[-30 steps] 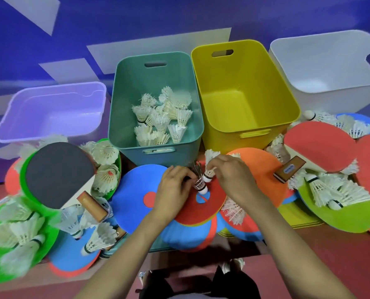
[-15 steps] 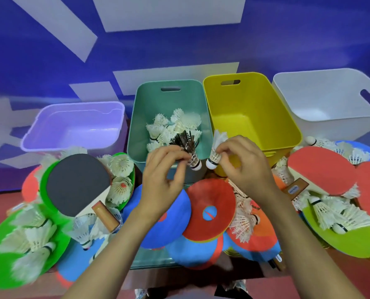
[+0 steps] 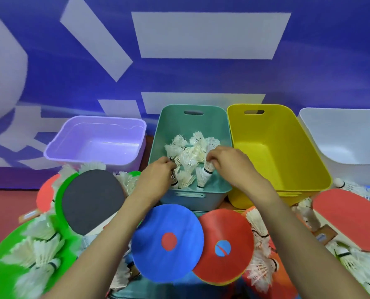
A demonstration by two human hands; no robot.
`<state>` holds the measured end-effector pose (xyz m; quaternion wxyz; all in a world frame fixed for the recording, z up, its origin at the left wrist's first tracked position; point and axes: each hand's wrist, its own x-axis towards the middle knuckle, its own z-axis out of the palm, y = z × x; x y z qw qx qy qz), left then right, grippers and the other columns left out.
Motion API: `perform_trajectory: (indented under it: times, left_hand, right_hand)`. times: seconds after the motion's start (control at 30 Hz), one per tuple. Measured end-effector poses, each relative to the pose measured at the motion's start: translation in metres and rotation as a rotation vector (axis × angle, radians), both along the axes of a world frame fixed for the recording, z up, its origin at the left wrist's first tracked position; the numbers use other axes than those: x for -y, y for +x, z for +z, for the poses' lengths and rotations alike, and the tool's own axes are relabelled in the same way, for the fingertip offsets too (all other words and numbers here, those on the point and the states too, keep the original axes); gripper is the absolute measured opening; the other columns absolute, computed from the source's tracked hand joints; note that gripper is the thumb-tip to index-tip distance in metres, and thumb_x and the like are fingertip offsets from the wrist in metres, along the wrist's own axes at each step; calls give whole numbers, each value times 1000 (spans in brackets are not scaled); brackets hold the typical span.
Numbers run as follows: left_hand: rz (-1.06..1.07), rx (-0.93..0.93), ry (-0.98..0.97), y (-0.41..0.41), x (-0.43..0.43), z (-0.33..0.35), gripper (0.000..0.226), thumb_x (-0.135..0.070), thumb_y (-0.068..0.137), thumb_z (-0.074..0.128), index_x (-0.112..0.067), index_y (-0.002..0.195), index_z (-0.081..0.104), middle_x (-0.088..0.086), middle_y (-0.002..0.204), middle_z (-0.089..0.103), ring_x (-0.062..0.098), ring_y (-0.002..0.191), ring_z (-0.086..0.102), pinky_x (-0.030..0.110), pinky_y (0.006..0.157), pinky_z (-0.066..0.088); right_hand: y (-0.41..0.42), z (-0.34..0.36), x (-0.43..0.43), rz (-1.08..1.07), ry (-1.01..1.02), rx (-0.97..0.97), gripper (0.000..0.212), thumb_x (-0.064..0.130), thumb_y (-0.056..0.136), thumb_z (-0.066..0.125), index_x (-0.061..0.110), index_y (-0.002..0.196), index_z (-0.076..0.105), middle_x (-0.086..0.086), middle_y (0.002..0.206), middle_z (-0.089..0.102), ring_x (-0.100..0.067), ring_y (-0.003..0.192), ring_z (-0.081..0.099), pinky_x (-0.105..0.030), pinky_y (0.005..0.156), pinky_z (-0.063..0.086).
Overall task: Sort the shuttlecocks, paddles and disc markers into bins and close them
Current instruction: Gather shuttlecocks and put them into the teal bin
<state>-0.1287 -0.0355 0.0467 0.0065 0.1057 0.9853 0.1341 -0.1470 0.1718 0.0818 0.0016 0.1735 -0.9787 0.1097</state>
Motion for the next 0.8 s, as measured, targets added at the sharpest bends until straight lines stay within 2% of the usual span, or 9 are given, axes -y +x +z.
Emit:
perform_trajectory:
  times: [0.1,0.2,0.33,0.5,0.67,0.8]
  left_hand:
    - [-53,212,-120,-14,0,-9,30,-10,89,48,-17,114,63,9,119,57,31,108,57,36,87,46]
    - [-49,364,-77,-25,-4,-9,31,-25,93,49,-19,122,59,11,129,50,29,117,51,34,95,40]
    - [14,224,113,-33,-7,-1,32,-29,92,55,-18,122,59,6,132,50,25,118,50,32,98,39]
    - [66,47,283,-21,-7,-4,21,-22,88,59,-19,108,64,0,118,58,20,109,55,30,89,42]
    - [94,-123,436,-2,-3,-10,19,-7,85,62,-15,101,66,0,110,60,20,104,56,17,89,35]
    - [177,-263,514,16,11,-9,22,-5,85,59,-13,104,66,-1,112,59,15,105,52,17,94,34]
  right_hand:
    - [-14,-7,3,26,140,155,27,15,90,49,23,110,65,-3,117,62,-24,107,57,-32,82,44]
    - [-21,-13,2,29,162,311,25,25,91,55,24,115,63,-2,125,57,-23,114,54,-34,90,45]
    - [-23,-18,5,24,108,310,34,30,93,53,23,126,54,-4,132,50,-24,118,49,-36,93,43]
    - [-23,-20,13,38,15,318,31,27,95,49,22,125,53,-1,130,51,-21,118,48,-34,96,41]
    - [-17,-23,21,55,-101,260,29,26,95,50,21,123,54,2,126,54,-19,118,47,-34,98,39]
    - [-12,-25,34,96,-181,222,29,25,94,51,22,123,55,3,125,56,-19,117,48,-36,99,40]
